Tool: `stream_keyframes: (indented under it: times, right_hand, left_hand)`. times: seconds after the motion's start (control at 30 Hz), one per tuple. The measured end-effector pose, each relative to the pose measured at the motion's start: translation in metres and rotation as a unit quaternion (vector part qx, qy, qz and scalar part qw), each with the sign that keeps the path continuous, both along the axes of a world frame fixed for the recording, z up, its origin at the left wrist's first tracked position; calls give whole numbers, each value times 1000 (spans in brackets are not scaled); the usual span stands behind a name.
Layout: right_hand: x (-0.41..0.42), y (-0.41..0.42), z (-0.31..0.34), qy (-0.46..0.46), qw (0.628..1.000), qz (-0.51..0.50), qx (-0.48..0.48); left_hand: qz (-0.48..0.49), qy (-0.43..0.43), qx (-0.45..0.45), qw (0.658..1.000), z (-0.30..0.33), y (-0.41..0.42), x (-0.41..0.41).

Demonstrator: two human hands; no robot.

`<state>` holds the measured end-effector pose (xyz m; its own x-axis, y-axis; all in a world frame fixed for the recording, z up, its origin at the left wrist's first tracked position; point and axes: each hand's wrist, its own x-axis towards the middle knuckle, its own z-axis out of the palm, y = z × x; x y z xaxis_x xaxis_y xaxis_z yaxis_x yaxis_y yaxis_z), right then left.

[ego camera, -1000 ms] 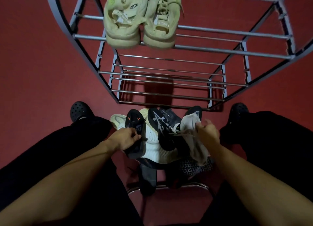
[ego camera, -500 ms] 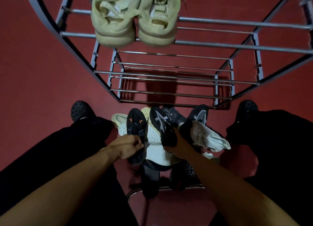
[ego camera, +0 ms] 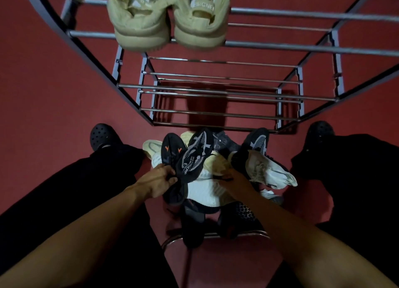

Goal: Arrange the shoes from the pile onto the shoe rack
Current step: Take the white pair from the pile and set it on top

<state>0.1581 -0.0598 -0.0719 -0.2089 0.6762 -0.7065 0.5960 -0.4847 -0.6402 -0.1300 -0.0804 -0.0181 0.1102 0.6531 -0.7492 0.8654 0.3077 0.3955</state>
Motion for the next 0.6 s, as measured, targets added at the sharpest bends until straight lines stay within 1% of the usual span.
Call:
stream_keyframes:
  times: [0.13, 0.2, 0.27, 0.3, 0.37, 0.4, 0.5, 0.6]
  right_hand:
    - [-14, 35, -9, -7, 998, -16, 66]
    - [-23, 60, -14, -17, 994, -42, 96]
    - [-28, 83, -29, -21, 991, -30, 125]
    - [-29, 92, -41, -26, 992, -24, 121]
    - [-22, 111, -81, -45, 995, -12, 93]
    - [-20, 119, -91, -65, 995, 0, 82]
    - [-26, 134, -74, -128, 991, -4, 38]
    - [-29, 139, -74, -128, 991, -39, 2]
  left_hand:
    - [73, -11, 11, 997, -7, 10, 6]
    - [132, -9, 26, 991, -9, 18, 13]
    - [200, -7, 33, 979, -15, 27, 14]
    - [236, -8, 35, 971, -20, 29, 13]
    - [312, -22, 24, 950, -36, 27, 2]
    - [352, -35, 16, 935, -47, 24, -4]
    - [440, -67, -1, 895, -62, 13, -11]
    - [510, -114, -35, 852, -63, 5, -10]
